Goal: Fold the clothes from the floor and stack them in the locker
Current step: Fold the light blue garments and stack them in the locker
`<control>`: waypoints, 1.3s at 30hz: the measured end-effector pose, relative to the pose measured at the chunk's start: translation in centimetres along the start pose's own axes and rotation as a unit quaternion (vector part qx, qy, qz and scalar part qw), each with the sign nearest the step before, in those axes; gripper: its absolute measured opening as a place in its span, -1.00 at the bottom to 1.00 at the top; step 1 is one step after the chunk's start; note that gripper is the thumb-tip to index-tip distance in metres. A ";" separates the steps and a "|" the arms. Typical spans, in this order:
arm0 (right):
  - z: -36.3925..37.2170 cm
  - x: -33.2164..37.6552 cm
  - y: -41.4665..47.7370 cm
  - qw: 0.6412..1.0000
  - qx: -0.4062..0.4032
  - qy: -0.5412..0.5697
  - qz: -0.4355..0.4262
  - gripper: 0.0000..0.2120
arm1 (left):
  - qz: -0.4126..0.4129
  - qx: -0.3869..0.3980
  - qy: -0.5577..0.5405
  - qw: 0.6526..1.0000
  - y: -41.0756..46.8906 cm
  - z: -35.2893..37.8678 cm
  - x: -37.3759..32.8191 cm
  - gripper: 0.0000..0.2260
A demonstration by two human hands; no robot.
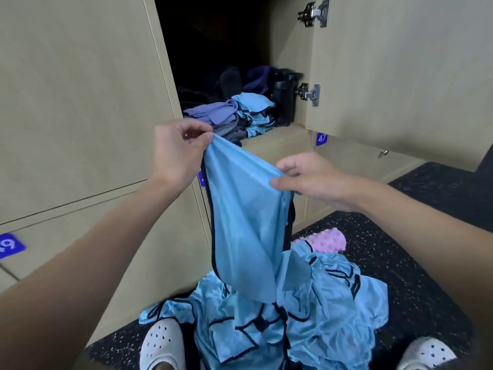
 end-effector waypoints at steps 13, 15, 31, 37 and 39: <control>-1.7 0.9 2.4 0.987 -0.155 0.049 0.008 -0.92 | -0.060 0.239 0.039 0.968 -2.8 5.8 3.5 -0.48; -1.7 0.9 2.6 0.986 -0.161 0.041 0.005 -0.90 | -0.074 0.250 -0.019 0.965 -3.3 6.8 3.6 -0.63; 3.8 -2.7 2.6 0.998 0.025 0.051 0.033 -0.81 | -0.018 0.107 -0.143 0.984 1.2 6.7 0.3 -0.88; 1.4 -2.1 3.2 0.988 -0.098 0.106 0.047 -0.89 | -0.159 0.234 -0.038 0.958 -0.9 8.7 4.4 -0.42; 0.0 -2.5 3.4 0.979 -0.150 0.121 0.067 -0.86 | -0.237 0.299 -0.018 0.924 -3.3 9.6 6.2 -0.23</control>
Point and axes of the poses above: each hand's wrist, its own y-axis towards the middle knuckle, its own z-axis out of the palm, x = y × z, the point moved 6 cm from there along y, towards the middle knuckle, and after that the axes turned 15 degrees about -y, right-handed, at the moved point
